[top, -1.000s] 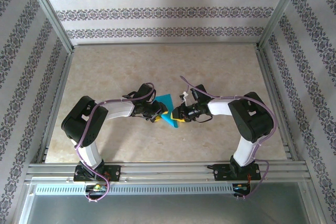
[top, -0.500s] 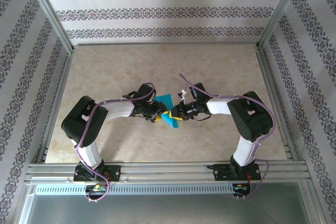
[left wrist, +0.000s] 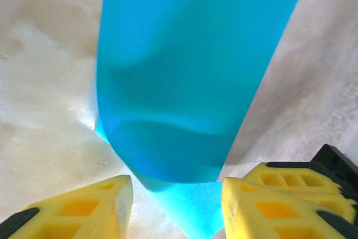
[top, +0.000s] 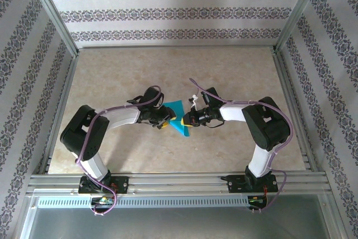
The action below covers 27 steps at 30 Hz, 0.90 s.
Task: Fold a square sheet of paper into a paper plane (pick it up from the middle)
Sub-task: Third fold the triangle at the center of the table.
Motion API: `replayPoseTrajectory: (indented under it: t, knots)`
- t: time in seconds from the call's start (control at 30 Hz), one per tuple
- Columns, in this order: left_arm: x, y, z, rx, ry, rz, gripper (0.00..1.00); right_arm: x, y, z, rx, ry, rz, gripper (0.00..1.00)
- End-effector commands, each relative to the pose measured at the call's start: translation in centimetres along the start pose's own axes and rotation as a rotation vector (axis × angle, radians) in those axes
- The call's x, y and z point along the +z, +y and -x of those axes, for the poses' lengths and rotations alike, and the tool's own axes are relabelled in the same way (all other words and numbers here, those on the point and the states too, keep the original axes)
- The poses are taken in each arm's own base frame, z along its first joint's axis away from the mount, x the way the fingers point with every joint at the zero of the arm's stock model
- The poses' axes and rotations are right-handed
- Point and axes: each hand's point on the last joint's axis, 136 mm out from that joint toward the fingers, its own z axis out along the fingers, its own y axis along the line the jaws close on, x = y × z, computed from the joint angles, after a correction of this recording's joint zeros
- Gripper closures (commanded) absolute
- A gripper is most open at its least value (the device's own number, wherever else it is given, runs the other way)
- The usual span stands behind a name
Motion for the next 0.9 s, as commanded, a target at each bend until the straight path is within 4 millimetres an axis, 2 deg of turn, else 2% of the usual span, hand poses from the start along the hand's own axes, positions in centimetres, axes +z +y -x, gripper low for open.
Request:
replayPoseTrajectory:
  t: [0.0,0.1,0.17,0.33,0.6,0.87]
  knots:
    - [-2.9,-0.2,1.9,0.072,-0.076,0.059,0.54,0.2,0.0,0.2,-0.086,0.005,-0.041,0.95]
    - [-3.3,-1.4,3.1,0.133,-0.1,0.06,0.54,0.0,-0.2,0.4,-0.117,0.005,-0.074,0.95]
    - [-2.7,-2.6,3.6,0.174,-0.087,0.047,0.54,-0.1,-0.1,0.6,-0.141,-0.003,-0.085,0.96]
    - [0.4,-3.4,4.7,0.209,-0.022,0.07,0.62,-0.1,0.1,1.1,-0.184,-0.017,-0.098,0.98]
    - [3.7,-2.3,5.2,0.209,0.048,0.129,0.71,-0.2,0.2,1.3,-0.222,-0.028,-0.113,0.99]
    - [4.5,-0.7,4.8,0.214,0.086,0.189,0.76,0.0,0.2,1.9,-0.244,-0.038,-0.136,1.0]
